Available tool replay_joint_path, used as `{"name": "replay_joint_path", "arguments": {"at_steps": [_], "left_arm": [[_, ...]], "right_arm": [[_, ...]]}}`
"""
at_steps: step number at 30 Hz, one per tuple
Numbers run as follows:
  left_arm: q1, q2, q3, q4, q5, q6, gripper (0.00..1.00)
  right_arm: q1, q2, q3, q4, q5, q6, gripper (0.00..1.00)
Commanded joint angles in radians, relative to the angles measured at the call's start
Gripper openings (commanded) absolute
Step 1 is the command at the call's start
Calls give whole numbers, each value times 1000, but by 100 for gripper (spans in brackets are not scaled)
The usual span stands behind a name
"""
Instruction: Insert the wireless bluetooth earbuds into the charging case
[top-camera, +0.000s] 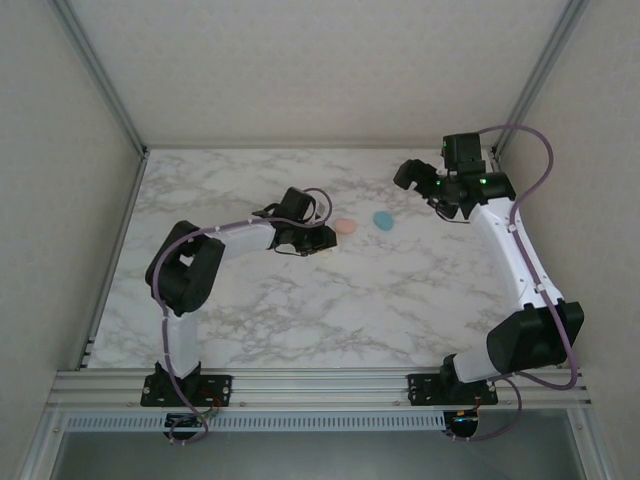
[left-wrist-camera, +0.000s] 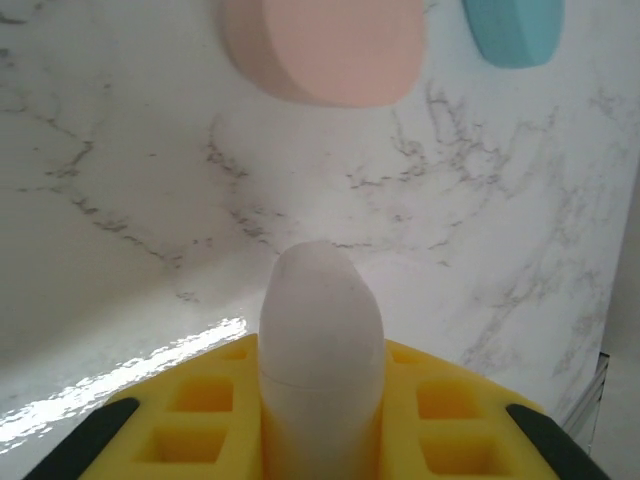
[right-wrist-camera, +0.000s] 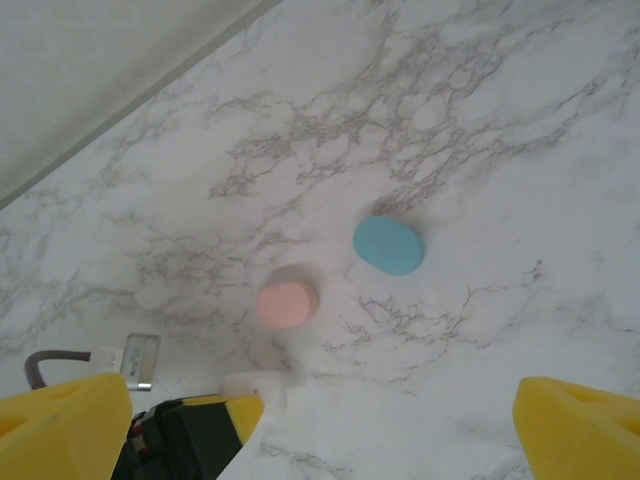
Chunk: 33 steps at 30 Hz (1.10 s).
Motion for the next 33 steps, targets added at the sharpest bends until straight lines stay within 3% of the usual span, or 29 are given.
{"name": "replay_joint_path", "arguments": {"at_steps": [1, 11, 23, 26, 29, 32, 33], "left_arm": [[-3, 23, 35, -55, -29, -19, 4], [3, 31, 26, -112, -96, -25, 17], [14, -47, 17, -216, -245, 51, 54], [16, -89, -4, -222, -290, 63, 62], [21, -147, -28, -220, -348, 86, 67], [23, -253, -84, -171, -447, 119, 79], [23, -299, -108, -150, -493, 135, 88]], "right_arm": [[-6, 12, -1, -2, -15, 15, 99], [-6, 27, 2, -4, -18, 17, 99], [-15, 21, 20, -11, 50, -43, 99], [-20, 0, 13, -9, 121, -81, 99], [-20, -44, -41, 32, 277, -125, 99], [-23, -117, -193, 205, 415, -222, 99], [-23, -138, -255, 279, 458, -261, 99]]}}
